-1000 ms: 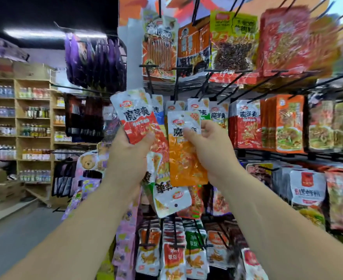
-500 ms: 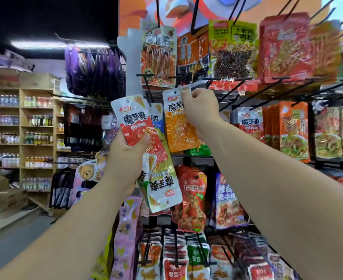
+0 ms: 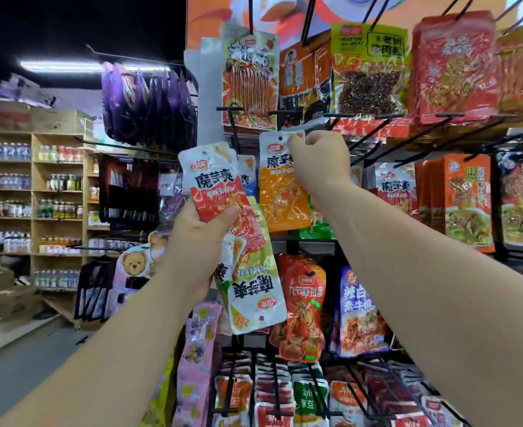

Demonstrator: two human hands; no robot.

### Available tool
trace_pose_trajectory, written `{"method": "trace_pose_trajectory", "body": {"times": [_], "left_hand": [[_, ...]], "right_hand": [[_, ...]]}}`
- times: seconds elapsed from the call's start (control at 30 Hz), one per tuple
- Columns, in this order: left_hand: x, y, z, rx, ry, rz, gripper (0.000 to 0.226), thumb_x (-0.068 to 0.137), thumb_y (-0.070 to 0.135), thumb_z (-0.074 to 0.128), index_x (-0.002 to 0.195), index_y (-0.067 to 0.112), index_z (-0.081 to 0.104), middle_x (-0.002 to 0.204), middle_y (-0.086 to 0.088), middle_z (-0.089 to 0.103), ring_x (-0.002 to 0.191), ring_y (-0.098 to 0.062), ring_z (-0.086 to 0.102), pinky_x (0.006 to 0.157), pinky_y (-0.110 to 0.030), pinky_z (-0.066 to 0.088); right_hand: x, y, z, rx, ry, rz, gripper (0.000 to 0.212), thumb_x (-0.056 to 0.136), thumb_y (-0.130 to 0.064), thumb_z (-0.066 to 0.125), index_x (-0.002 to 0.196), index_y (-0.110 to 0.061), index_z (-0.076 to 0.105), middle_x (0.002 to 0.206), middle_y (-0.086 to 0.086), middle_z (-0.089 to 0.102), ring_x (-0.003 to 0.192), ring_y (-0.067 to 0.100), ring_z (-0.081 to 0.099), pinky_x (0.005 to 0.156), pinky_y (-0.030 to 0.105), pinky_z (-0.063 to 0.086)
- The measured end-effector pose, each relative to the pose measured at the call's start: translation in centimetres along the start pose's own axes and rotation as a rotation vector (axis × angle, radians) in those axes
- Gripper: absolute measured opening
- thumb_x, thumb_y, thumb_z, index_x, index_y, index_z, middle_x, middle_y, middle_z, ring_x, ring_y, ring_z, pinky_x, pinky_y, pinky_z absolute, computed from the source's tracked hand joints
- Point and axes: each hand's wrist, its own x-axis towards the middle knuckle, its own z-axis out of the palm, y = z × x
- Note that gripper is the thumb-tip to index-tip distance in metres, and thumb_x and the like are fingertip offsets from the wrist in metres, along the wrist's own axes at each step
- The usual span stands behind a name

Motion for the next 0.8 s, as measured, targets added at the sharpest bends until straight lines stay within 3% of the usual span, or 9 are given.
{"method": "trace_pose_trajectory", "body": {"times": [0.17,0.3,0.37,0.43,0.57,0.63,0.67,0.73,0.8], "left_hand": [[0.2,0.0,0.0,-0.012,-0.007,-0.001,0.025,0.102,0.011,0.064,0.121,0.026,0.064,0.109,0.001,0.08,0.103,-0.022,0.076,0.094,-0.051,0.06],[0.2,-0.1,-0.2,-0.048,-0.005,-0.005,0.025,0.102,0.009,0.062,0.124,0.022,0.063,0.109,-0.001,0.08,0.1,-0.023,0.077,0.087,-0.047,0.061],[0.2,-0.1,-0.2,-0.045,-0.013,-0.005,0.025,0.103,0.009,0.061,0.124,0.021,0.063,0.111,-0.002,0.079,0.102,-0.024,0.076,0.087,-0.046,0.06],[0.2,-0.2,-0.2,-0.043,-0.019,0.0,0.025,0.103,0.008,0.061,0.125,0.02,0.062,0.112,-0.002,0.079,0.104,-0.024,0.076,0.085,-0.044,0.061],[0.1,-0.1,-0.1,-0.042,-0.023,0.012,0.025,0.103,0.008,0.06,0.124,0.021,0.062,0.11,0.001,0.079,0.101,-0.021,0.077,0.088,-0.046,0.062],[-0.1,0.0,0.0,-0.035,-0.028,0.019,0.025,0.103,0.009,0.061,0.123,0.024,0.063,0.112,0.001,0.079,0.105,-0.023,0.076,0.091,-0.049,0.06],[-0.1,0.0,0.1,-0.032,-0.032,0.022,0.025,0.103,0.009,0.061,0.122,0.025,0.063,0.112,0.001,0.079,0.106,-0.023,0.076,0.092,-0.05,0.06],[-0.3,0.1,0.3,-0.028,-0.042,0.024,0.025,0.103,0.009,0.06,0.122,0.025,0.063,0.111,0.002,0.079,0.105,-0.023,0.076,0.091,-0.05,0.06],[-0.4,0.3,0.4,-0.023,-0.044,0.023,0.026,0.103,0.009,0.06,0.123,0.026,0.063,0.112,0.002,0.079,0.105,-0.022,0.076,0.091,-0.049,0.06]], "right_hand": [[0.8,0.9,0.4,0.0,0.005,-0.017,0.056,0.097,-0.037,0.067,0.059,-0.02,0.03,0.056,-0.001,0.023,0.055,0.022,0.023,0.056,0.035,0.023],[1.1,2.4,0.6,-0.166,-0.055,0.001,0.05,0.099,-0.041,0.064,0.064,-0.016,0.039,0.06,0.0,0.035,0.058,0.022,0.036,0.055,0.033,0.027],[0.6,3.1,0.5,-0.254,-0.112,-0.013,0.032,0.101,-0.043,0.063,0.085,-0.017,0.056,0.074,-0.004,0.05,0.072,0.02,0.05,0.059,0.032,0.034],[-0.4,3.8,0.0,-0.314,-0.131,-0.075,0.033,0.099,-0.043,0.066,0.116,-0.017,0.056,0.093,-0.002,0.059,0.085,0.019,0.057,0.069,0.034,0.044],[-2.6,5.2,-1.5,-0.675,-0.103,-0.513,0.046,0.095,-0.041,0.071,0.125,-0.013,0.049,0.099,0.001,0.061,0.079,0.022,0.06,0.064,0.038,0.053],[-2.4,6.2,-2.2,-0.85,-0.123,-0.835,0.047,0.094,-0.04,0.07,0.128,-0.012,0.055,0.119,0.012,0.061,0.097,0.034,0.063,0.075,0.045,0.058],[-2.1,6.7,-2.3,-0.919,-0.155,-0.937,0.049,0.093,-0.043,0.069,0.132,-0.015,0.057,0.135,0.017,0.057,0.115,0.04,0.06,0.089,0.051,0.057],[-1.2,7.3,-2.5,-1.079,-0.283,-0.961,0.06,0.096,-0.055,0.058,0.15,-0.03,0.047,0.165,0.016,0.031,0.15,0.039,0.032,0.118,0.054,0.034],[-0.5,7.5,-2.5,-1.176,-0.382,-0.906,0.068,0.101,-0.065,0.042,0.161,-0.039,0.025,0.173,0.011,0.002,0.16,0.033,0.003,0.127,0.051,0.011]]}}
